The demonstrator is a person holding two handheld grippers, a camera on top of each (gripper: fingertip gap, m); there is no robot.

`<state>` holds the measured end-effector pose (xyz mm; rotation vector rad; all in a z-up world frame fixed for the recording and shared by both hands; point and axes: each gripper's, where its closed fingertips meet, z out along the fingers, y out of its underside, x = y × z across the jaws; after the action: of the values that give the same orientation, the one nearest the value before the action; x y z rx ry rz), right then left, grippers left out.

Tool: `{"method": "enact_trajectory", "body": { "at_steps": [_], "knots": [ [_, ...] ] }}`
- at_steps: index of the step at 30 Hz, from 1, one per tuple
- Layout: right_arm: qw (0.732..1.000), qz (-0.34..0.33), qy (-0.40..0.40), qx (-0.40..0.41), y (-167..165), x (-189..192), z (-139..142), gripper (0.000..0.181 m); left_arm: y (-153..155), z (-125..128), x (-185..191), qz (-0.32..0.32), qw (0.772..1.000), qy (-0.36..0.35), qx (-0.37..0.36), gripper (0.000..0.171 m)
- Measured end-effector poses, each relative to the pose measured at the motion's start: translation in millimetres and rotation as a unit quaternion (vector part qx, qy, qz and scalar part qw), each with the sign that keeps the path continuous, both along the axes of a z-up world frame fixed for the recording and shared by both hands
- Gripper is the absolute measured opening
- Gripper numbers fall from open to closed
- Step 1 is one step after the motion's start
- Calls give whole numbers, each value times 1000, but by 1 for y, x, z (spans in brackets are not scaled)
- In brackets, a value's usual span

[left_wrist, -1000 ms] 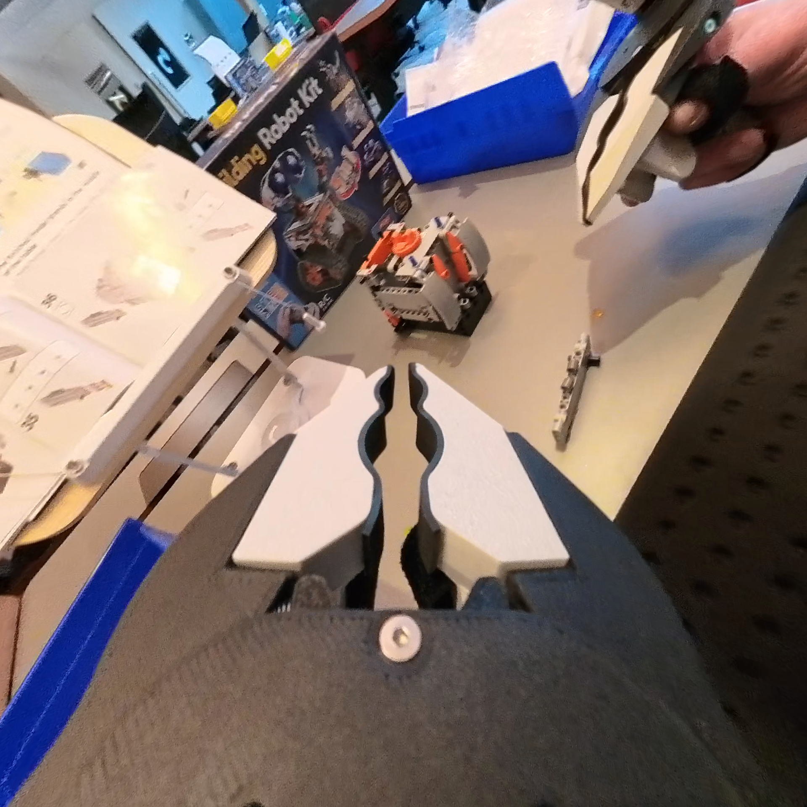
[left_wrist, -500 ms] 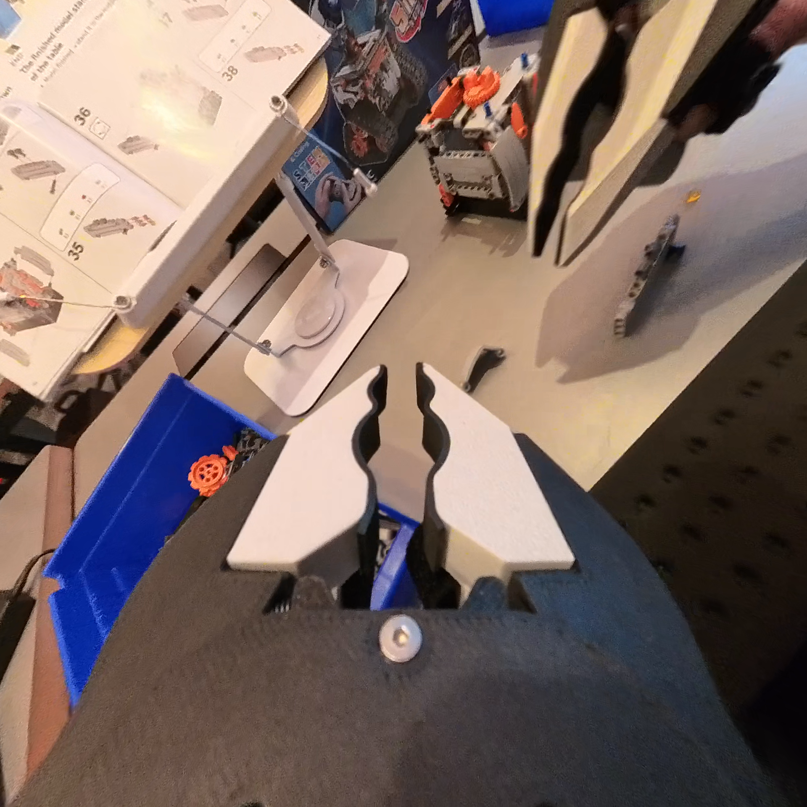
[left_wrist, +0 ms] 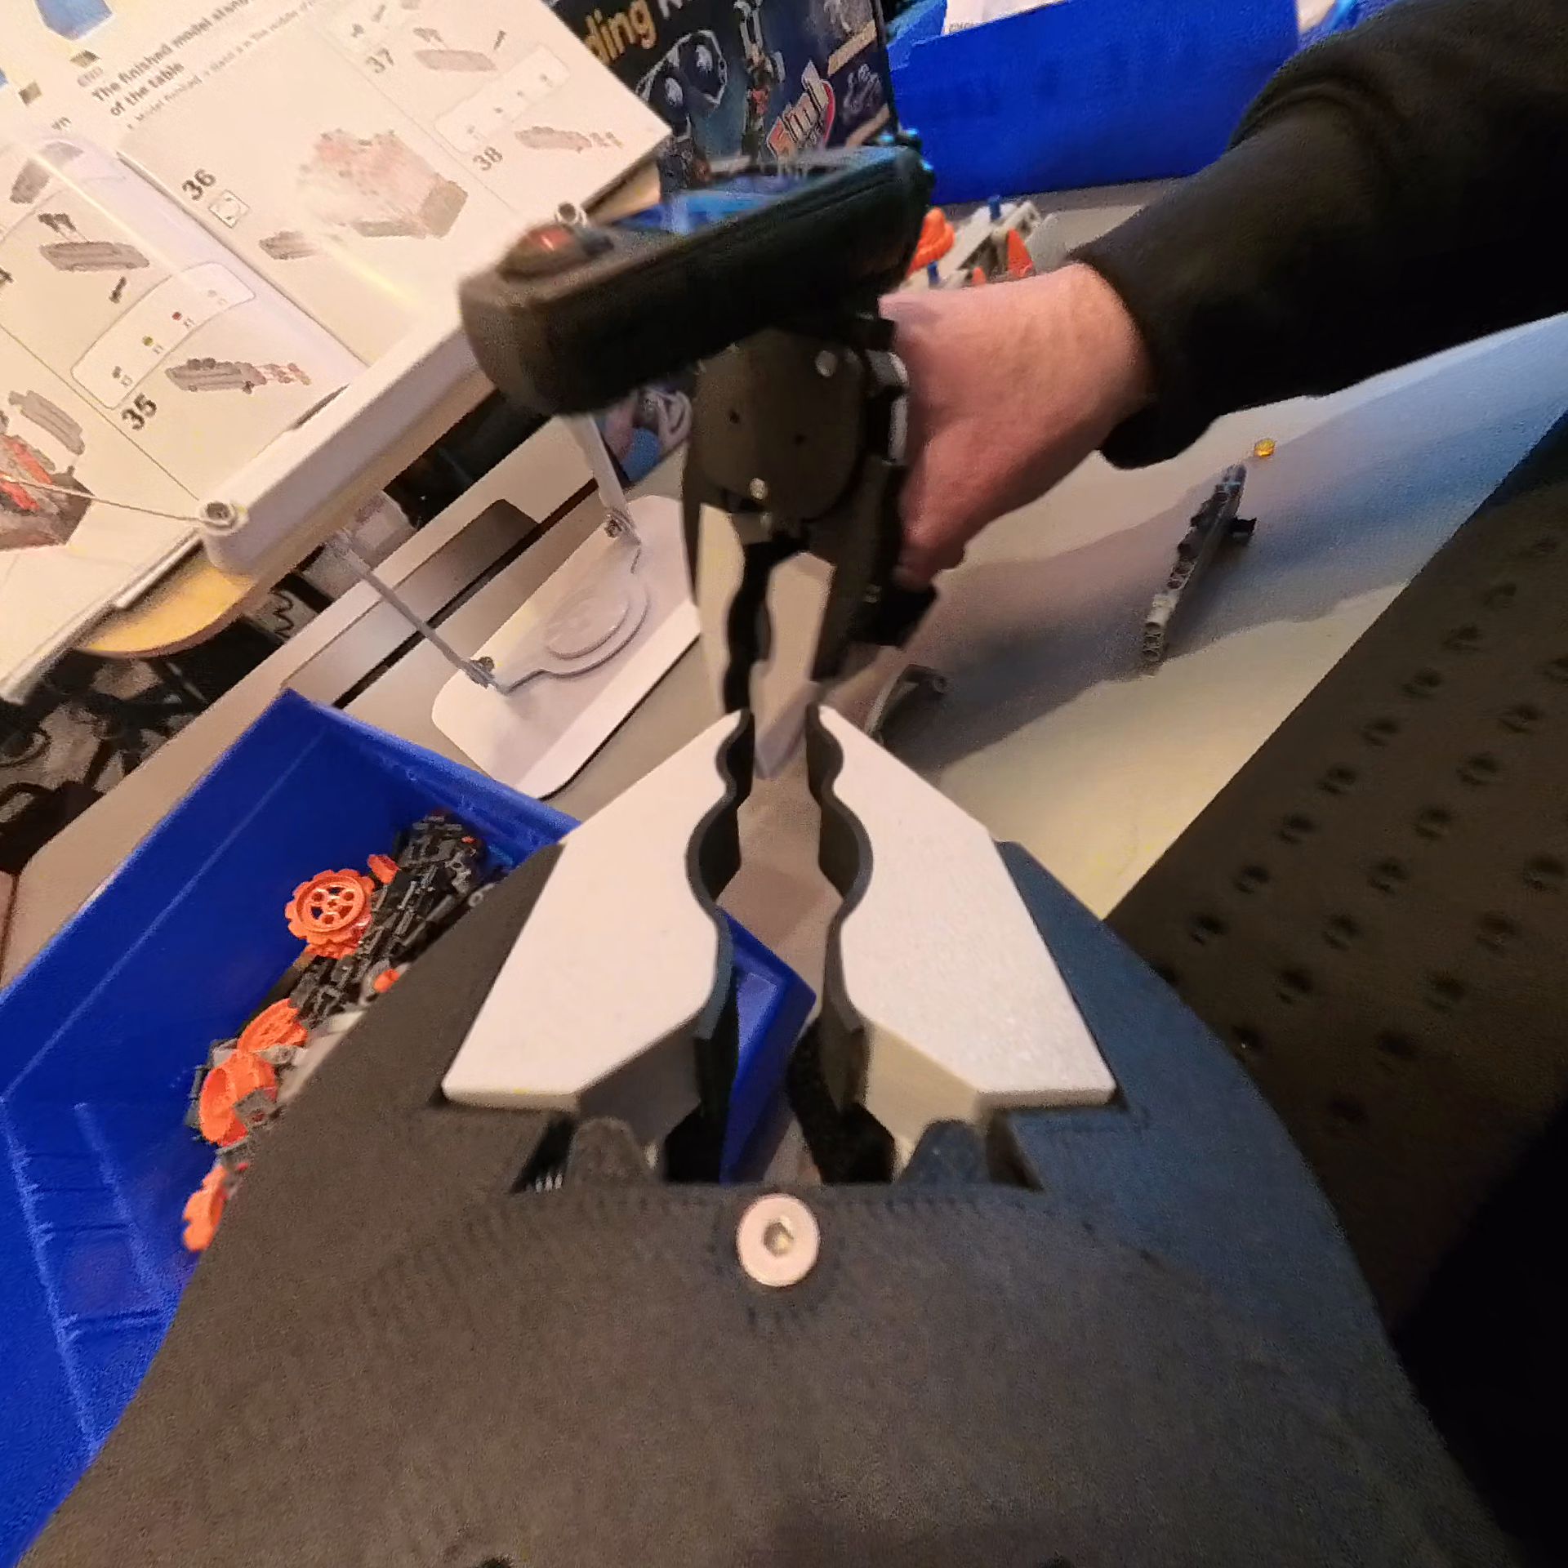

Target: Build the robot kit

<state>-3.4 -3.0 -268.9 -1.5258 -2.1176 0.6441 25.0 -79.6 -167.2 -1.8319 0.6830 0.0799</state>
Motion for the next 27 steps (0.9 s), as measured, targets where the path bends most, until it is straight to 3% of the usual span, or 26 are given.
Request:
{"method": "enact_trajectory", "body": {
  "at_steps": [4, 13, 23, 27],
  "knots": [
    [998, -39, 44, -19, 30, -37, 14, 17, 4, -12, -11, 20, 1000, 8, -9, 12],
    [998, -37, 54, 19, 60, -105, -8, 24, -3, -7, -8, -5, 1000, -19, 14, 10],
    [999, -35, 35, -13, 67, -111, -22, 22, -6, -7, -14, -18, 999, -38, 23, 10],
    [998, -41, 36, -11, 71, -112, -22, 9, -6, -9, -14, -20, 999, -37, 21, 10]
  ]
}}
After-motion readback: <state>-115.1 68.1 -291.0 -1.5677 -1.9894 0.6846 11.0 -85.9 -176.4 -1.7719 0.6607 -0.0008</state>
